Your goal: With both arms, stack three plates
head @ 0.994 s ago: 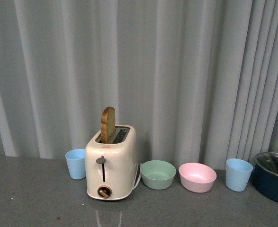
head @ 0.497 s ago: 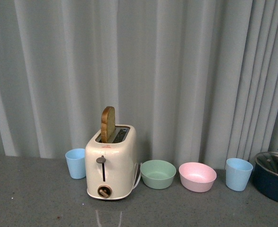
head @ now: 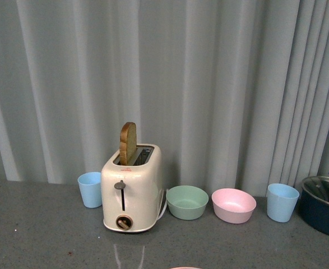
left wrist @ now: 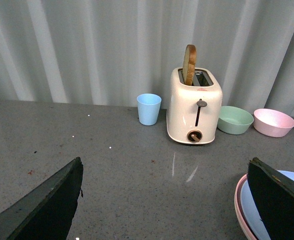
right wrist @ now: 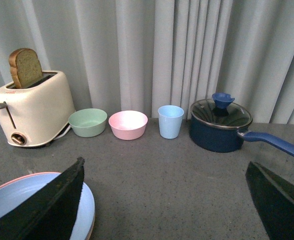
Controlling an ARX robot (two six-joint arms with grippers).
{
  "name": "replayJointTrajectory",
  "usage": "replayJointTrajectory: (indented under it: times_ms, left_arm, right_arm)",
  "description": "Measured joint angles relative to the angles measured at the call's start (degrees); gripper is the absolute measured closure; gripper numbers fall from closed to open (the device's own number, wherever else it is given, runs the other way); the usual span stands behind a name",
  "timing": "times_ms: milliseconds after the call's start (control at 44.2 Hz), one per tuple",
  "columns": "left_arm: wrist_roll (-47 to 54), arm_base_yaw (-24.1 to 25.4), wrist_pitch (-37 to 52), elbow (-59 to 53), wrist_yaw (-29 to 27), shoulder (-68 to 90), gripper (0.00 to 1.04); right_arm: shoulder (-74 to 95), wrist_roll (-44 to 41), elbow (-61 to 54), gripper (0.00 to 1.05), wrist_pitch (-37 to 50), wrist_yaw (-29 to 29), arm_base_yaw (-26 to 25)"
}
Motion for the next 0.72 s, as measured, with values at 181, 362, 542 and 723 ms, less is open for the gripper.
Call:
replayJointTrajectory:
  times_ms: [181, 362, 542, 723]
  left_arm:
    - [0.0, 0.0, 0.0, 0.0, 0.0, 0.0, 0.07]
    - [0.0, 0.0, 0.0, 0.0, 0.0, 0.0, 0.07]
    - [0.0, 0.0, 0.0, 0.0, 0.0, 0.0, 0.07]
    - [0.0, 0.0, 0.0, 0.0, 0.0, 0.0, 0.07]
  right_arm:
    - [0.0, 0.0, 0.0, 0.07, 0.0, 0.0, 0.0]
    - [0.0, 0.0, 0.0, 0.07, 0.0, 0.0, 0.0]
    - [0.0, 0.0, 0.0, 0.07, 0.0, 0.0, 0.0]
    - [0.0, 0.0, 0.0, 0.07, 0.0, 0.0, 0.0]
